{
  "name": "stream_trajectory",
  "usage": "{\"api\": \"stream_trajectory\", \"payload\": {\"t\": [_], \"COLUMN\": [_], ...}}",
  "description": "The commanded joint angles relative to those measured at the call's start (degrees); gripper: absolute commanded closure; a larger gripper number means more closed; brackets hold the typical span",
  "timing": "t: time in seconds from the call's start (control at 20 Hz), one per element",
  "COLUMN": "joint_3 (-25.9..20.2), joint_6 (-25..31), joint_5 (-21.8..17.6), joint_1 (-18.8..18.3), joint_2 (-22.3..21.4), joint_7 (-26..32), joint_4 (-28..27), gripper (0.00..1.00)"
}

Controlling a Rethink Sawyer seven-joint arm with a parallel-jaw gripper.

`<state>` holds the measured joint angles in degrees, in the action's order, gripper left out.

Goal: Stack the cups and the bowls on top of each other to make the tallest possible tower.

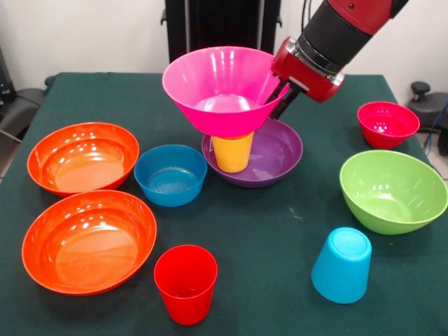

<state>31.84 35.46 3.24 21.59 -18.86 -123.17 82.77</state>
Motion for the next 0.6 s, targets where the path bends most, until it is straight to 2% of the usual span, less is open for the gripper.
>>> {"api": "stream_trajectory", "payload": {"t": [0.05,0.6], "joint_3": [-3.4,-2.8], "joint_6": [6.3,8.7], "joint_5": [-3.2,-3.2], "joint_1": [0.7,1.4], "joint_2": [0.7,-0.7], "joint_7": [-2.7,-2.6], "joint_4": [-1.6,-1.0], "gripper": [1.00,1.00]}}
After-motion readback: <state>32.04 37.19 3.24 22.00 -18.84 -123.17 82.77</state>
